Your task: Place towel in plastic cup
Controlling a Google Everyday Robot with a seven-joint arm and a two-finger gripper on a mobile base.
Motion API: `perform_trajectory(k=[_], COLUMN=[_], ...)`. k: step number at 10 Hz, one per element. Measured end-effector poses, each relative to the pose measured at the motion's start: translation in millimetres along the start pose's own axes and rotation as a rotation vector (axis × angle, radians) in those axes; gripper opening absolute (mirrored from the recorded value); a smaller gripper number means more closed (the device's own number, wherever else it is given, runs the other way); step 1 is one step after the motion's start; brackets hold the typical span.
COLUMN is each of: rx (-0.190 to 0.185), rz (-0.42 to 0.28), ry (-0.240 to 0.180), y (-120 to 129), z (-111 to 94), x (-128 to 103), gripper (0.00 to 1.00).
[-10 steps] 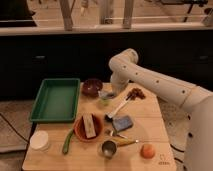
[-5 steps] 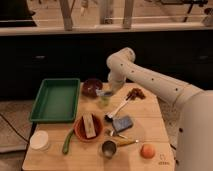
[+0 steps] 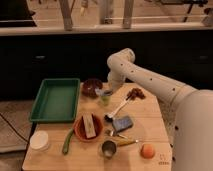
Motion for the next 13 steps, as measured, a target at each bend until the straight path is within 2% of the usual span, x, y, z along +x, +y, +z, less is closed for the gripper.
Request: perform_trajectory(k=[10, 11, 13], rx=[-0.019, -0.022, -0.027], rz=[-0.001, -0.001, 0.0], ry=[-0.01, -0.011, -0.01], y=[-5.9, -6.0, -8.5], z=[11.9, 12.8, 14.9], x=[3.2, 3.5, 2.8], gripper=[0.01, 0.03, 0.2])
